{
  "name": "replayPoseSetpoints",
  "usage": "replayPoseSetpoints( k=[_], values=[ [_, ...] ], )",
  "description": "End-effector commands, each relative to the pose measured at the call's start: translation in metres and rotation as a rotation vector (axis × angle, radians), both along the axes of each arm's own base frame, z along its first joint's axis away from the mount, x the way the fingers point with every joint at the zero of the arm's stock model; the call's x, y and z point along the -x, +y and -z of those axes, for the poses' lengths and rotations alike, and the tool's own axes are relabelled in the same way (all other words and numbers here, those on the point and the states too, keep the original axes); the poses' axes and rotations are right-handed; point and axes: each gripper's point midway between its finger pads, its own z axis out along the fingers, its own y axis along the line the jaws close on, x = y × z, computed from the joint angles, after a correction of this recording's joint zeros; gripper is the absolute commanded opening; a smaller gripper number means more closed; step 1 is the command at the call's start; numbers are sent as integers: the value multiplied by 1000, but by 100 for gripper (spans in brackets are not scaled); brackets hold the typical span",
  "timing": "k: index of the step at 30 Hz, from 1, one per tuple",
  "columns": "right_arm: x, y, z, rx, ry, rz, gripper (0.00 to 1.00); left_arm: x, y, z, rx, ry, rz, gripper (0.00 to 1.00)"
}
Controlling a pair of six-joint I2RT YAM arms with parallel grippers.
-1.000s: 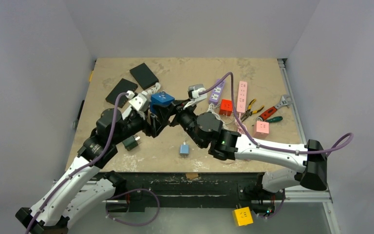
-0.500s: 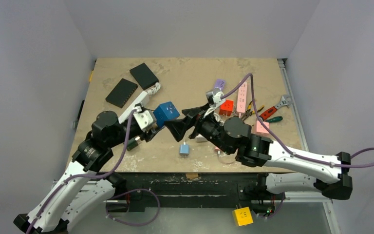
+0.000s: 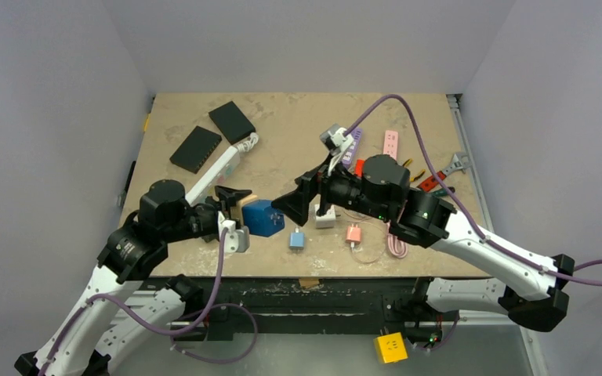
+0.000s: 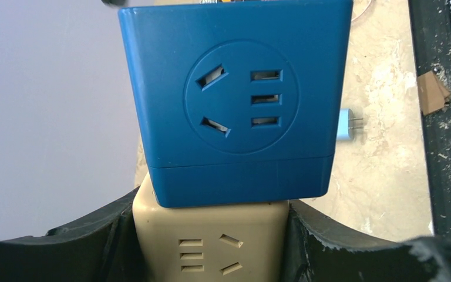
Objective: Pull the plug off the socket
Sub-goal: Remove the plug from the socket.
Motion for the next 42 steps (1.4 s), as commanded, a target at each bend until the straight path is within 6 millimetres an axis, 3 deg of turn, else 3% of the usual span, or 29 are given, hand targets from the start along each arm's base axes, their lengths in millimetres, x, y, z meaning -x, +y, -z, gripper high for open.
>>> replayPoseSetpoints(
  k=[1,13,22,29,34,42],
  values=[
    [23,21,17,73,47,-178,99,-5,-4,-29,-27,-112,48,0],
    [35,35,22,52,122,-254,99,-18,7,-5,-155,-109,3,0],
    [26,56,56,137,204,-260,99,-20,8,-14,-190,-218,21,0],
    [11,60,66,207,203,-222,99,-14,8,-19,-196,-269,46,0],
    [9,61,62,184,213,-250,99,-11,8,-18,-207,-299,66,0],
    [12,72,87,232,295,-290,99,-12,6,-18,-227,-318,80,0]
  ],
)
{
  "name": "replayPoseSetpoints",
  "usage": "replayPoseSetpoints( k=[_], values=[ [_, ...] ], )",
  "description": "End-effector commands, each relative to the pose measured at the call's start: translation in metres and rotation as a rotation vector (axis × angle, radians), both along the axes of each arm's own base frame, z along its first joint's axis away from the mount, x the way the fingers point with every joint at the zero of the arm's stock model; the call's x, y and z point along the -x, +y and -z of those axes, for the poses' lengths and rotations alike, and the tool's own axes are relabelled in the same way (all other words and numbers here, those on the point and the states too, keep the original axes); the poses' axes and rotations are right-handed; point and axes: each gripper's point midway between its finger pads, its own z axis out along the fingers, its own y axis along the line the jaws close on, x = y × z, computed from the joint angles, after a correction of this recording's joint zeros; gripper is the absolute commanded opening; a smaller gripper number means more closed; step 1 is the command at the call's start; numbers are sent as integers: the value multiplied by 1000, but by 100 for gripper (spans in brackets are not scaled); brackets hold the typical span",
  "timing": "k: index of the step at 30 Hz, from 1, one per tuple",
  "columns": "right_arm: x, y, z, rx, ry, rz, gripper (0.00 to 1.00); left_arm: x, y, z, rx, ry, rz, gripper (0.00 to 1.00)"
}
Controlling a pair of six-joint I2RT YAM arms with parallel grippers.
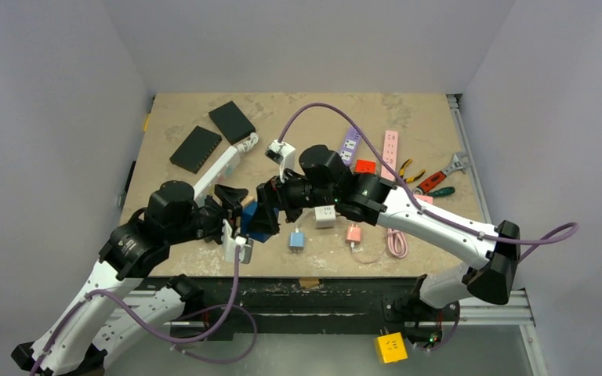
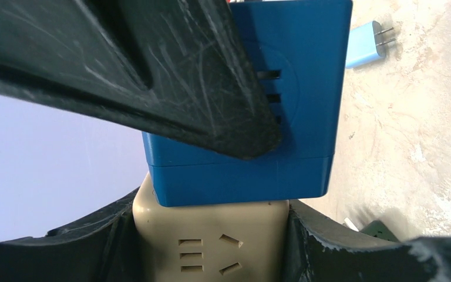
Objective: Pull the plug off the socket
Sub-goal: Remove the plug from the socket.
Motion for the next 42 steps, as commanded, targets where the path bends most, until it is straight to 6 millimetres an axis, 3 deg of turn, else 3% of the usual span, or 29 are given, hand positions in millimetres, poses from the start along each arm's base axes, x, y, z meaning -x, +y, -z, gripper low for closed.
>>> replayPoseSetpoints(
  k=[1,5,11,14,16,22,29,33,34,42],
  values=[
    [-1,4,-3,-4,16,-17,99,1,-11,-27,50,-97,62,0],
    [2,4,6,29,40,-33,97,-1,-11,-24,35,-100,62,0],
    [8,14,5,19,71,-92,68,-4,-15,-24,26,-116,75,0],
    [12,19,7,13,94,-119,63,-5,-16,-24,18,-128,77,0],
    [13,20,10,16,104,-126,66,-6,-15,-24,16,-131,76,0],
    [15,19,15,19,123,-123,90,-8,-14,-21,-1,-148,74,0],
    [14,20,13,12,130,-119,54,-7,-14,-17,-9,-155,79,0],
    [17,19,16,25,147,-126,4,-8,-12,-16,-21,-162,76,0],
    [18,18,17,29,152,-129,0,-8,-11,-15,-26,-163,75,0],
    [29,0,30,69,181,-129,0,-15,-6,0,-99,-214,74,0]
  ],
)
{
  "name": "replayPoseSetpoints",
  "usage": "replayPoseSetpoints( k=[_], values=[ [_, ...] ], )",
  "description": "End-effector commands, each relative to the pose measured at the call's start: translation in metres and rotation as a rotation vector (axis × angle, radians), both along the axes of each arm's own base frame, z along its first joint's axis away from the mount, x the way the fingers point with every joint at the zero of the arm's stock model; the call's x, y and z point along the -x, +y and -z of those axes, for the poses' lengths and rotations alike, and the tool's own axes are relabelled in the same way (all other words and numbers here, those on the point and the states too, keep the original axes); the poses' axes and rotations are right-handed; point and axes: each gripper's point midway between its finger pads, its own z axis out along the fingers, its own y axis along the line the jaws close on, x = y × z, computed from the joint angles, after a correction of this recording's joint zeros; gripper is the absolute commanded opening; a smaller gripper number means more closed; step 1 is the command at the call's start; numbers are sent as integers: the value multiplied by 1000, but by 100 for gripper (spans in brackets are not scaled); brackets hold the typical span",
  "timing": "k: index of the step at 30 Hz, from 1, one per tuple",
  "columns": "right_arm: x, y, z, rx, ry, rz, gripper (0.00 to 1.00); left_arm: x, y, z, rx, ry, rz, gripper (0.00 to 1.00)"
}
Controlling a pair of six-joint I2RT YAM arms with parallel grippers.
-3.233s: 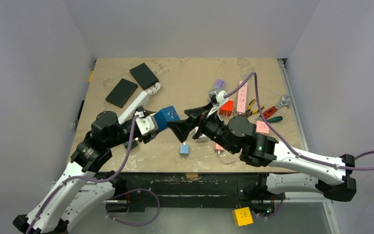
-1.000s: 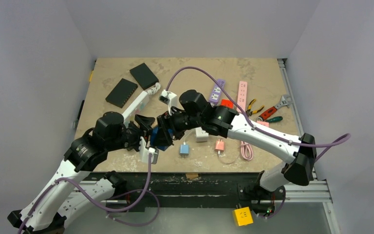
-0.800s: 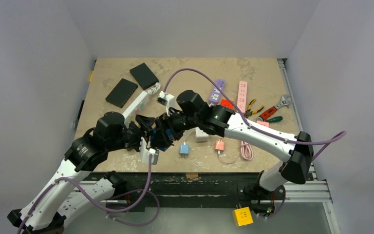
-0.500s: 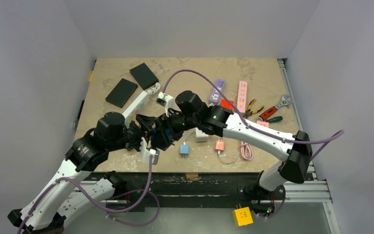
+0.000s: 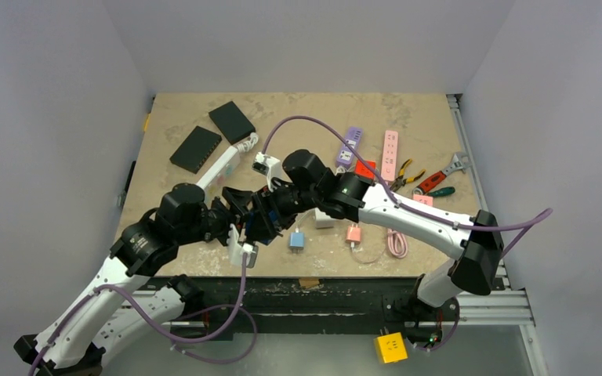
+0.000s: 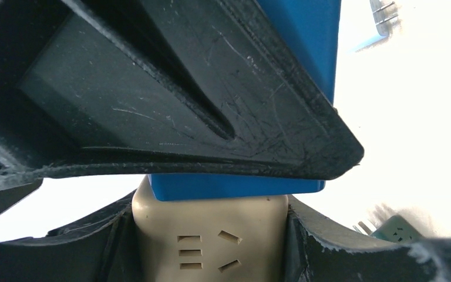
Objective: Pull the plug off the socket
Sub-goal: Remove the plug from the socket.
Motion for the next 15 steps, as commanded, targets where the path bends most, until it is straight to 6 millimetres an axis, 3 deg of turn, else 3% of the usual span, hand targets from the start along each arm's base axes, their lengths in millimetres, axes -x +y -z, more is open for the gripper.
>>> replayPoseSetpoints(
  k=[1,15],
  values=[
    [13,-21,-11,-7,24,-6,0,-8,-2,-15,-21,-148,39,0],
    [26,-47,-20,-27,8,15,0,-18,-3,-6,-65,-160,31,0]
  ],
)
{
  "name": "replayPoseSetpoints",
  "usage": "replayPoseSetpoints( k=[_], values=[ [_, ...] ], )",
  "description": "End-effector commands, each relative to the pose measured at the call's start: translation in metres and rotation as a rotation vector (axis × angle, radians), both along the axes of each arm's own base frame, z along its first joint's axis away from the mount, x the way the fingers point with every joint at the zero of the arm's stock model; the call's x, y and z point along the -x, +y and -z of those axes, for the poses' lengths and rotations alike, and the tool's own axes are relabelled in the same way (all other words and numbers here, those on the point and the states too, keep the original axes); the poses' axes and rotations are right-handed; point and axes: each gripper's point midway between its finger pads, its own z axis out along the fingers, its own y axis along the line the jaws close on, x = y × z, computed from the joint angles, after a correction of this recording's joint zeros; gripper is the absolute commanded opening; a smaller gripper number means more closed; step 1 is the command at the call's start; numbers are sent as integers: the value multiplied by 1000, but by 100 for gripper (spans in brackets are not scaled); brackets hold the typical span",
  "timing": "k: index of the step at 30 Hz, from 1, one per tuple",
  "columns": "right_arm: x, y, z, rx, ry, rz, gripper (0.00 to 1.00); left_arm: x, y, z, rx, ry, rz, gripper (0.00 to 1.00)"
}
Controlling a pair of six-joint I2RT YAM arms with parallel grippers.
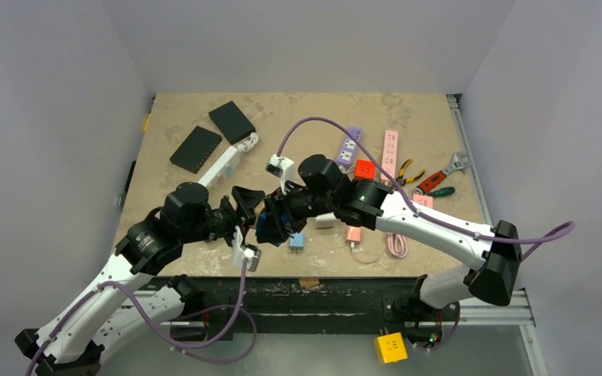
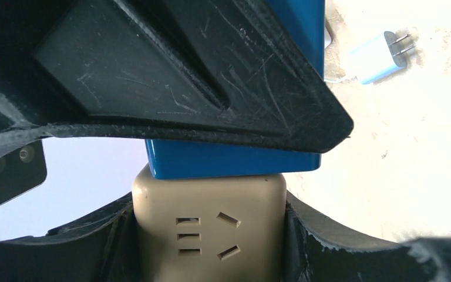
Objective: Pull the plug off the socket
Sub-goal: Remove the plug from the socket.
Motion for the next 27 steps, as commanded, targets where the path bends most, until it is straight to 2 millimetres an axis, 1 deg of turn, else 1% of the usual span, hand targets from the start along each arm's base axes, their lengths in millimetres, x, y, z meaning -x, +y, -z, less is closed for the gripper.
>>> replayPoseSetpoints(
  k=[1,10,14,21,27],
  values=[
    [20,-22,-17,-11,66,-14,0,-20,20,1,-98,-106,-88,0],
    [23,-31,-12,2,73,8,0,-40,32,17,-175,-121,-182,0],
    [24,-37,-9,11,72,25,0,-47,38,27,-214,-125,-219,0],
    [30,-50,-1,21,80,43,0,-51,43,32,-221,-132,-238,0],
    [34,-61,10,49,88,54,0,-56,52,36,-237,-121,-274,0]
  ],
)
